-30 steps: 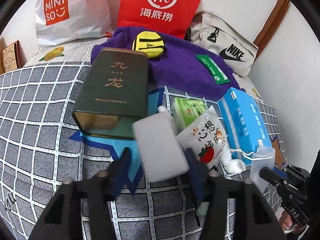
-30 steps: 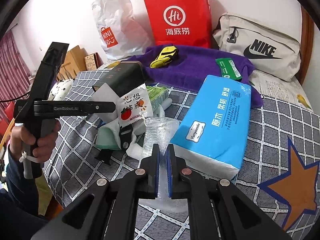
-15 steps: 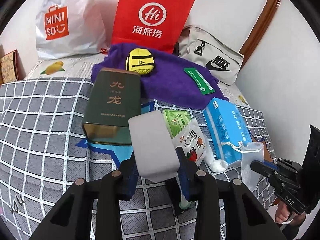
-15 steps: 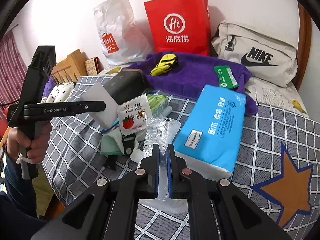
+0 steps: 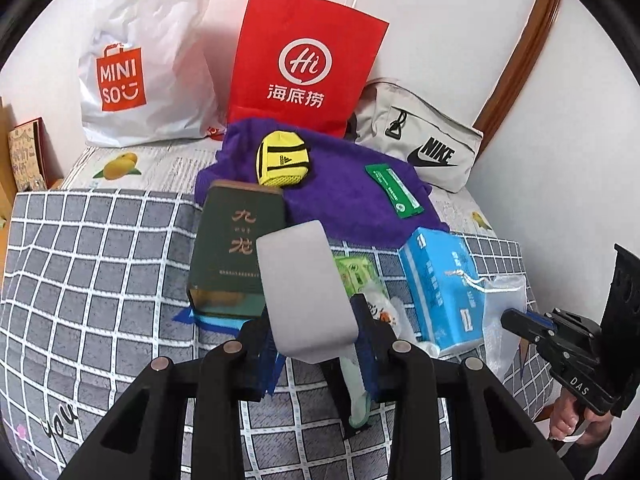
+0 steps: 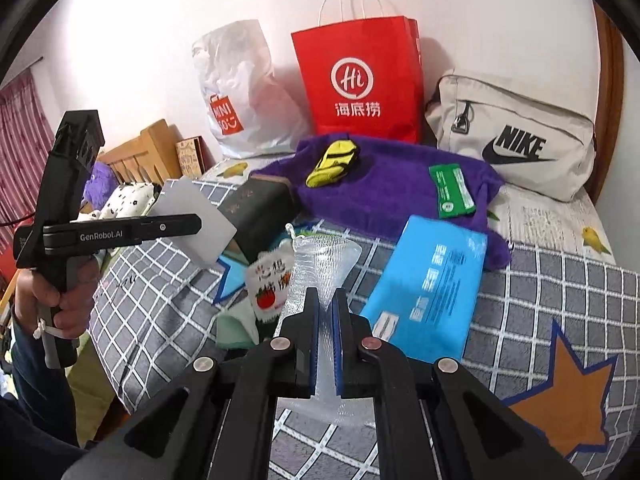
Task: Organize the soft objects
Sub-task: 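Grasp the white sponge block with the left gripper while the right gripper holds the mesh bag, then place the mesh bag on the purple towel with the right gripper while the left gripper places the sponge there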
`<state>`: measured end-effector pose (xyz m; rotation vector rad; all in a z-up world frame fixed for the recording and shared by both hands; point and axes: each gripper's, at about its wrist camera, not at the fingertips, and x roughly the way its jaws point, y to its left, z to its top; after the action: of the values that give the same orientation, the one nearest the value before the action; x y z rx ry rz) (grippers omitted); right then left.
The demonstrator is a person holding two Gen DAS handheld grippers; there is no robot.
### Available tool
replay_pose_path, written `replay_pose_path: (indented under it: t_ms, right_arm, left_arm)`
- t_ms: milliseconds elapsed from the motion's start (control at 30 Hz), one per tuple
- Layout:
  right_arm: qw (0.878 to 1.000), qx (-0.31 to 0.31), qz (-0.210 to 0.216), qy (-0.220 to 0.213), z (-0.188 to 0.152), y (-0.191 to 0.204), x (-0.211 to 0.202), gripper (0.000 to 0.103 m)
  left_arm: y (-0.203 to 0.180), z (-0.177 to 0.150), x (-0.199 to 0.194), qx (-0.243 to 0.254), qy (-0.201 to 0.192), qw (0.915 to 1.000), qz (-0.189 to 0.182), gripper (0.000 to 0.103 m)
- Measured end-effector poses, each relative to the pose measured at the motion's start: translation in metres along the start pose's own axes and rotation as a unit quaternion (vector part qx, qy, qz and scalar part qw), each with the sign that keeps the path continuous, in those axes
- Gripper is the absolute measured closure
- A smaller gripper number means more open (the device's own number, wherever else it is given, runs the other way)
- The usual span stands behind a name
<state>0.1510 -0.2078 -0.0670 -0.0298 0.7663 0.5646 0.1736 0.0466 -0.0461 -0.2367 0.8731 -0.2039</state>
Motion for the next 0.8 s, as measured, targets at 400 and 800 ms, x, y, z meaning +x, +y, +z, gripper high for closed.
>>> replay_pose_path:
  t_ms: [400, 800]
  right_arm:
    - [1.000, 0.007, -0.016, -0.016, 0.046, -0.024, 0.008, 0.097]
    - [0.998, 0.025, -0.055, -0.021, 0.098, -0.074, 0.040, 0.097]
  left_arm:
    - [-0.004, 0.042, 0.012, 0.006, -0.002, 1.0000, 0.002, 0.071]
    - [-0.003, 0.085, 0.040, 0.014, -0.005, 0.9999, 0.003, 0.071]
